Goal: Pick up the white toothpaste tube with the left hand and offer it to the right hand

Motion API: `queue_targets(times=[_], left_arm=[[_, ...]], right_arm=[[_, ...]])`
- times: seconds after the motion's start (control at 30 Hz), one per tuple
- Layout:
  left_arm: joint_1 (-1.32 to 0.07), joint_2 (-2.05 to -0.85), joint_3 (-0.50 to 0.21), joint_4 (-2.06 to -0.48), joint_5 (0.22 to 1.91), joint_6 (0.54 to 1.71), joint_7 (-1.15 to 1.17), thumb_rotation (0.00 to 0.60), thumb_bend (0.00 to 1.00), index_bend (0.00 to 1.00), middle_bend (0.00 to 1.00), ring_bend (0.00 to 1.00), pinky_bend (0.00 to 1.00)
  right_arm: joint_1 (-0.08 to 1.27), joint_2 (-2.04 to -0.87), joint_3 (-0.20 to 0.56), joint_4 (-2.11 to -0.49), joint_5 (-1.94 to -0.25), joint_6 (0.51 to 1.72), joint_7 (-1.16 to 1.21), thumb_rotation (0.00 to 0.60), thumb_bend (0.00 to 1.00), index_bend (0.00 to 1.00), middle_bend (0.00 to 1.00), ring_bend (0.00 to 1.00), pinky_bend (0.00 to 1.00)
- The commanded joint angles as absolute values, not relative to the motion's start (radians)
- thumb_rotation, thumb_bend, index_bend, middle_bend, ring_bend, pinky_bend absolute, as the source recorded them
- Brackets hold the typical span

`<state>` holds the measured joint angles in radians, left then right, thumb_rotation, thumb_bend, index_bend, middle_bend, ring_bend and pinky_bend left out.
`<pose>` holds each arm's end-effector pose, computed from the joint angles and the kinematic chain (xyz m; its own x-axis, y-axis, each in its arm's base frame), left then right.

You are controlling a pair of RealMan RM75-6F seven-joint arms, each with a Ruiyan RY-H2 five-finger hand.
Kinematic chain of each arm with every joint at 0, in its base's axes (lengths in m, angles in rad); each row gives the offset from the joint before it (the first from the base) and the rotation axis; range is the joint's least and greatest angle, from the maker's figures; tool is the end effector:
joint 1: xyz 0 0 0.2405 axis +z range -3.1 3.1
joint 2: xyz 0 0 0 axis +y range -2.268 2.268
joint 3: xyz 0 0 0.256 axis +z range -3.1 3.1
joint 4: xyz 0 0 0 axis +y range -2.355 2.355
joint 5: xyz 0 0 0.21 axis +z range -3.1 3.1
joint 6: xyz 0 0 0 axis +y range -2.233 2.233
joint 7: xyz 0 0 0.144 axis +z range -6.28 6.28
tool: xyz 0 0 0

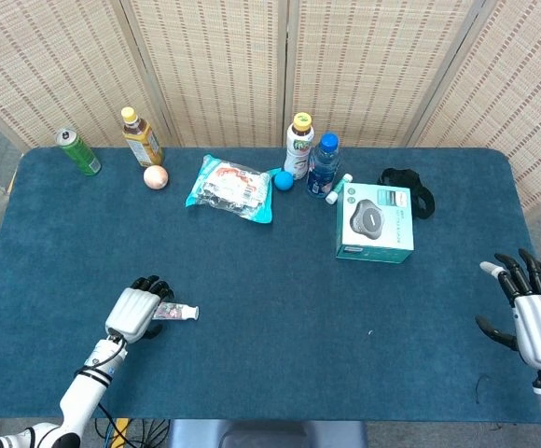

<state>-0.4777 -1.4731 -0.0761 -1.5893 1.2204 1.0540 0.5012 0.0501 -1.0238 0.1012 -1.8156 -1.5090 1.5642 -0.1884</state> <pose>-0.2195 0.2698 -0.0017 0.5603 0.2864 0.7772 0.8224 -0.3038 -0.4810 -0.2733 -0.1778 0.1882 0.4640 0.1063 0.8795 -0.8849 0.0092 0.4657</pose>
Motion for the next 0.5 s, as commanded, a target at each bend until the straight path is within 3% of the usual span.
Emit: queue_targets(times=[0.03, 0.5], left_arm=[[-0.489, -1.487, -0.080, -1.587, 1.186, 1.044, 0.527, 0.600, 0.22, 0.31, 0.22, 0.12, 0.15], [-0.507, -1.540, -0.087, -1.560, 1.100, 1.064, 0.571, 0.600, 0.22, 0.35, 0.22, 0.11, 0.15]], right_arm=[[0.048, -1.024, 0.099, -1.811, -1.510, 1.565, -0.182, 0.600, 0.07, 0.27, 0.19, 0.02, 0.15], [0.039, -1.022, 0.096, -1.785, -1.524, 1.581, -0.133, 0.600, 0.07, 0.27, 0.19, 0.02, 0.15]])
